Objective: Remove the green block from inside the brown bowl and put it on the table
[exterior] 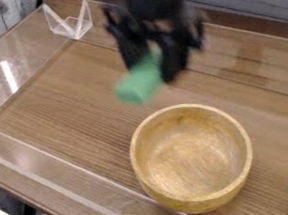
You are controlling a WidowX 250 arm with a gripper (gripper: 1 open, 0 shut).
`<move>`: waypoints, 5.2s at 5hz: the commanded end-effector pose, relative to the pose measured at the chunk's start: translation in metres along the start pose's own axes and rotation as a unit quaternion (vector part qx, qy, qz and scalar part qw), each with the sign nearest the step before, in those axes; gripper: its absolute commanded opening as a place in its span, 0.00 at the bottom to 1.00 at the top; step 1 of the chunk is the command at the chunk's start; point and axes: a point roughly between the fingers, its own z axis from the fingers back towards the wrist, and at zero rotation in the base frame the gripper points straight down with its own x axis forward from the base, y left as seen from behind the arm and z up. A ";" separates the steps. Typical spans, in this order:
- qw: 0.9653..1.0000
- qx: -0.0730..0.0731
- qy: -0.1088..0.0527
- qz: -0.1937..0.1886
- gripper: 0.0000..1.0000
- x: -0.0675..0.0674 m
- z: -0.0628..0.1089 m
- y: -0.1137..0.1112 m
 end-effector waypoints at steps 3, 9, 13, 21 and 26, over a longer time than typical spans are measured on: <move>0.999 0.031 -0.039 -0.017 0.00 -0.004 -0.014 0.100; 0.997 0.057 -0.021 -0.045 0.00 0.007 -0.063 0.054; 0.997 0.068 -0.019 -0.020 0.00 0.008 -0.064 0.062; 0.997 0.076 -0.032 0.015 0.00 0.030 -0.077 0.099; 0.996 0.073 -0.037 0.023 1.00 0.051 -0.094 0.120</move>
